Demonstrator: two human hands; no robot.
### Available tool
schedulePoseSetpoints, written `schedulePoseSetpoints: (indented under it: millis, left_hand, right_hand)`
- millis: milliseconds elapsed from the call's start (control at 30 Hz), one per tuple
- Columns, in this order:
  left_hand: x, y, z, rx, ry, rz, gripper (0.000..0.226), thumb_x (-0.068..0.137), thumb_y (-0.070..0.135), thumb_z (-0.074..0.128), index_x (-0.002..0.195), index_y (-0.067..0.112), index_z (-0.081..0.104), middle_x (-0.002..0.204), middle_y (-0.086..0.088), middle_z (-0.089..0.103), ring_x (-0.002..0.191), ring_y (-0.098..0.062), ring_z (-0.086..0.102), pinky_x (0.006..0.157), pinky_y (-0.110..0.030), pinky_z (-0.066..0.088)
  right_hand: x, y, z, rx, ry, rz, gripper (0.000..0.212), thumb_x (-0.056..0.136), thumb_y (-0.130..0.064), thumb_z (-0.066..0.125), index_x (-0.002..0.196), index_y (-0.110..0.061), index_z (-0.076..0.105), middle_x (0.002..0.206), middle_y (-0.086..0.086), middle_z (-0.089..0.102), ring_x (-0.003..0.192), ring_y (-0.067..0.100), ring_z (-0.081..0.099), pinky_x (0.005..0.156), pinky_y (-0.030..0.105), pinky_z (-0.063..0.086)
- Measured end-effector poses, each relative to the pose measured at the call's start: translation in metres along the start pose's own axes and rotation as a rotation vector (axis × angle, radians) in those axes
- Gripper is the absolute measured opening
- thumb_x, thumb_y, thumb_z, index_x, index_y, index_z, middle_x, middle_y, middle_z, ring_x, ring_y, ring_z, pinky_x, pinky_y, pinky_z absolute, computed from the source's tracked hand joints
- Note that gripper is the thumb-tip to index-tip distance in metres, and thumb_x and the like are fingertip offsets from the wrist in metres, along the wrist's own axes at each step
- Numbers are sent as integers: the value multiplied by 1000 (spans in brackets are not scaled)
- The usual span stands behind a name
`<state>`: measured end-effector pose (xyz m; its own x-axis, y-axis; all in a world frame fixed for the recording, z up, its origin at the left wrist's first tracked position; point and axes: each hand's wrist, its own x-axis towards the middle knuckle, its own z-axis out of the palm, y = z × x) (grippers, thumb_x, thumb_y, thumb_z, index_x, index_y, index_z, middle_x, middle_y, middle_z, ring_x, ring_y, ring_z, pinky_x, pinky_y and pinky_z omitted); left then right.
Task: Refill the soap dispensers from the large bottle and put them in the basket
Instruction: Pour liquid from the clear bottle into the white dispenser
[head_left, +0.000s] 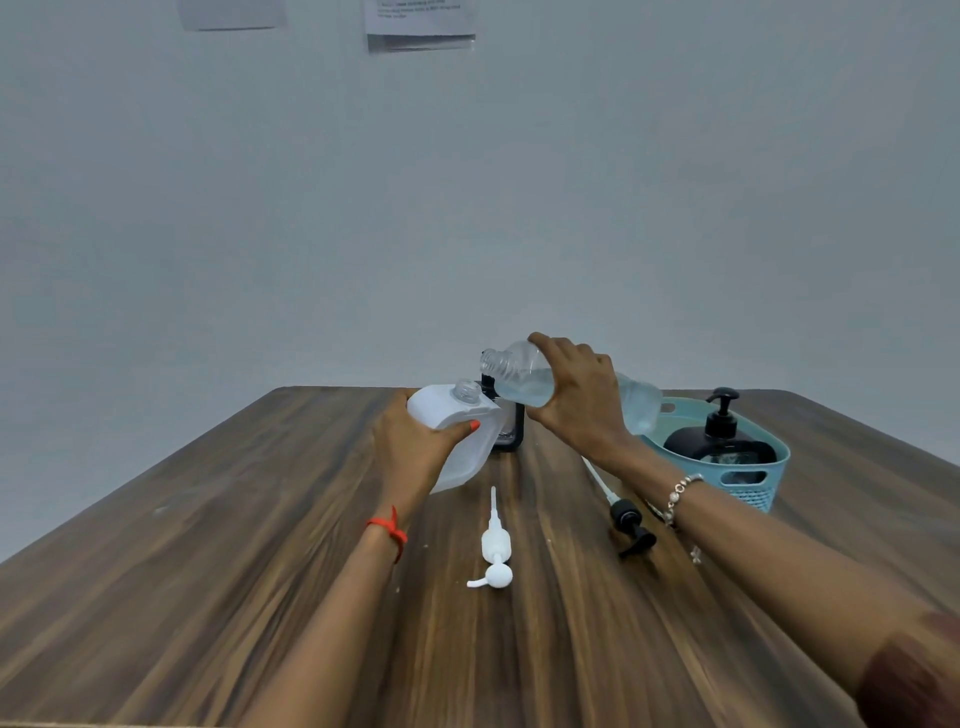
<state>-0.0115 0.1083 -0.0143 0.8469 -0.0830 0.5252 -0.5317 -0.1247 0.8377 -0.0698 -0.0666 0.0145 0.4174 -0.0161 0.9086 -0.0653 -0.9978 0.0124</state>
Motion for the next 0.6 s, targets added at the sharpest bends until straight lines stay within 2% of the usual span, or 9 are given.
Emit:
schedulePoseSetpoints:
  millis: [100, 200, 433, 600]
  left_hand:
    - [-1, 2, 1, 11, 21, 0, 57, 60, 25, 86, 108, 9, 61, 94, 4, 58, 83, -11, 52, 60, -16, 36]
    - [-3, 2, 1, 22, 20, -2, 58, 60, 26, 86, 109, 9, 60, 97, 2, 60, 85, -12, 52, 69, -22, 39]
    - [-4, -5, 7, 59, 4, 18, 59, 60, 33, 85, 109, 15, 59, 99, 4, 59, 86, -15, 54, 78, -32, 50]
    - [-4, -4, 10, 58, 2, -9, 58, 58, 35, 85, 106, 15, 60, 99, 2, 62, 89, -18, 58, 80, -38, 52]
  right_hand:
    - [-2, 1, 1, -9, 1, -18, 68, 49, -13, 82, 114, -8, 60, 98, 10, 68, 75, 34, 61, 68, 39, 44]
    - [-3, 1, 2, -9, -3, -19, 67, 50, -12, 81, 113, -7, 60, 98, 11, 68, 76, 34, 62, 69, 40, 44]
    - [-6, 4, 4, -41, 16, -64, 66, 47, -7, 80, 110, -9, 60, 93, 9, 68, 71, 33, 61, 64, 40, 45]
    - [-9, 7, 5, -84, 16, -95, 66, 46, -4, 79, 109, -11, 59, 94, 8, 68, 71, 32, 61, 66, 39, 45]
